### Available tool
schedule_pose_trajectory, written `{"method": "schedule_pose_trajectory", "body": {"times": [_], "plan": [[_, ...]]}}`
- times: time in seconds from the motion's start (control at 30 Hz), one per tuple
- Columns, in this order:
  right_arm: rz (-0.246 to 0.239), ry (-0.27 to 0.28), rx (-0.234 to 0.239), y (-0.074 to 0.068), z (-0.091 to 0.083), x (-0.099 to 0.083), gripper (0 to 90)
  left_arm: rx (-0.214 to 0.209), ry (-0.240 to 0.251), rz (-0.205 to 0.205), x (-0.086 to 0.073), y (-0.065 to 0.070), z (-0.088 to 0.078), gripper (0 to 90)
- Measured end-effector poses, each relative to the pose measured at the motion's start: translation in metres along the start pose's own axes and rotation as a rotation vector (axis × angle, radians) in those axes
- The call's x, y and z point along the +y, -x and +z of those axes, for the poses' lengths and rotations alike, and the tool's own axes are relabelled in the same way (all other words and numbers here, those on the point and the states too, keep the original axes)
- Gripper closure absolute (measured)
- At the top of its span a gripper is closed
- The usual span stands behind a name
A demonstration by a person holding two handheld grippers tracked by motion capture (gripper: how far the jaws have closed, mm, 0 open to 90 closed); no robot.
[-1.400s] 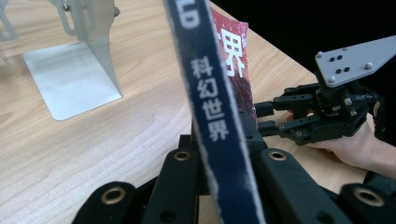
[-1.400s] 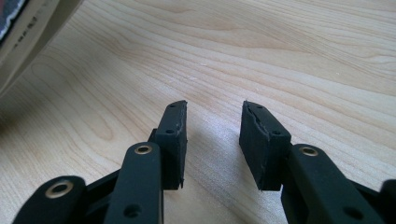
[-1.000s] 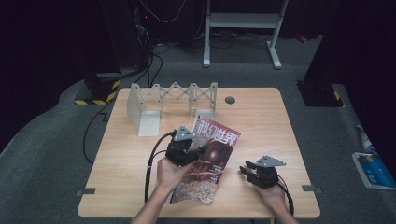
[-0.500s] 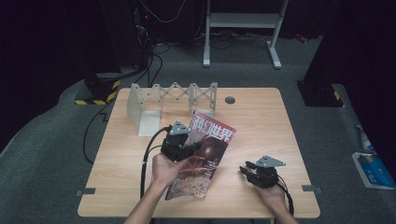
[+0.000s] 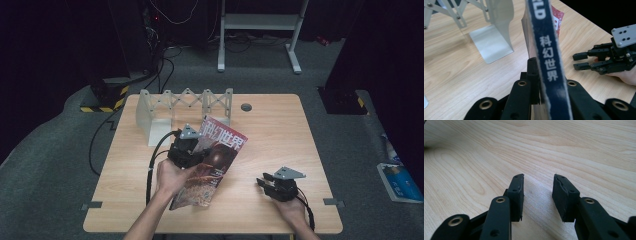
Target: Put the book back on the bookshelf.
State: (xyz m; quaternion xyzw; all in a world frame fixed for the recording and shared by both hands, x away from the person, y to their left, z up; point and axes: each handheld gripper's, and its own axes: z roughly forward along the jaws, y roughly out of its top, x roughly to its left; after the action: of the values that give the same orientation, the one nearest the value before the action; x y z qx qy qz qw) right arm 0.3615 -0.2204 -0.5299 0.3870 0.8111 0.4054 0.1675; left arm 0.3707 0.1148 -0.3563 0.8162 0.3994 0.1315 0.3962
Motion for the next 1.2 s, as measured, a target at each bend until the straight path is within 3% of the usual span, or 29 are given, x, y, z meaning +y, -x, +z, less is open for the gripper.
{"method": "schedule_pose_trajectory", "body": {"times": [0.7,1.2], "plan": [[-0.005,0.000,0.005,0.000,0.000,0.000,61.3,0.070,-0.096,-0.005,0.009,-0.022,-0.015,82.9],[-0.007,0.000,0.009,0.000,0.000,0.000,61.3,0.102,-0.141,-0.039,0.012,-0.040,-0.023,82.9]]}}
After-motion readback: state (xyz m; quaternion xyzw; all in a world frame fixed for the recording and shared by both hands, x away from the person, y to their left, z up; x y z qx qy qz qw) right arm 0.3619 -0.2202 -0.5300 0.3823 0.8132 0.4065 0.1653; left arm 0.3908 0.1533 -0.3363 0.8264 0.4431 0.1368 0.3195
